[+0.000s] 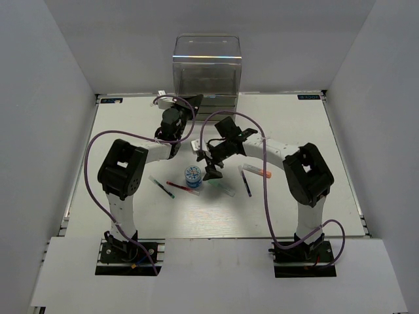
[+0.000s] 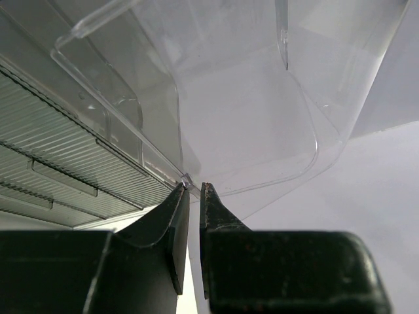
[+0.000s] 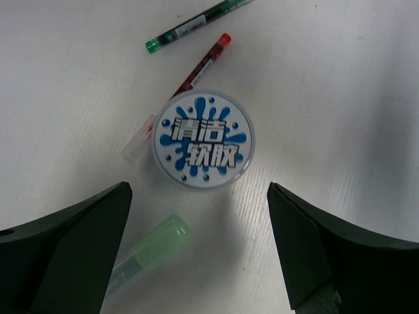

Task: Sort the stationery into containers
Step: Open the drawer at the center of the board, then pick up the stationery from the center of the board.

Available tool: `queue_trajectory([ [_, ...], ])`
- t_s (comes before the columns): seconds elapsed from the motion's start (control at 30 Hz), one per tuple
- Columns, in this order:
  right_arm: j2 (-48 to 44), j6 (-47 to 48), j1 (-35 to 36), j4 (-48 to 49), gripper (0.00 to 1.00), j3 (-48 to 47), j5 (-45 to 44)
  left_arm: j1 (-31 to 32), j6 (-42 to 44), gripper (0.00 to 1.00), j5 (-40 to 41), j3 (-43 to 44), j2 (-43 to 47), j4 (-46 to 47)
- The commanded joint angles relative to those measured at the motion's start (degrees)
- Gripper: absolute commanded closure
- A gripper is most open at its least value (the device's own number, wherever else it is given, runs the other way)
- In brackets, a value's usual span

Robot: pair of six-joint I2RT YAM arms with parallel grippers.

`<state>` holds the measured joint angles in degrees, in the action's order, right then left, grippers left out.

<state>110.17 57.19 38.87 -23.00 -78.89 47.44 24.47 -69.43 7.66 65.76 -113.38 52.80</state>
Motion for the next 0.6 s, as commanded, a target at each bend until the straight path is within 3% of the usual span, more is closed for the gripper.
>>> queue_trajectory([
  [0.0,1.18,-2.16,1.73,3.75,0.10,-0.21,-0.68,-0.30,1.23,1.00,-0.54,3.41,5.54,3.10],
  [0.4,5.32,-8.76,5.07,10.79,0.10,-1.79,-4.90,-0.30,1.23,1.00,-0.54,3.41,6.07,2.05],
  [0.57,5.58,-9.64,5.25,11.32,0.17,-1.88,-3.94,-0.30,1.23,1.00,-0.54,3.41,6.60,2.05],
])
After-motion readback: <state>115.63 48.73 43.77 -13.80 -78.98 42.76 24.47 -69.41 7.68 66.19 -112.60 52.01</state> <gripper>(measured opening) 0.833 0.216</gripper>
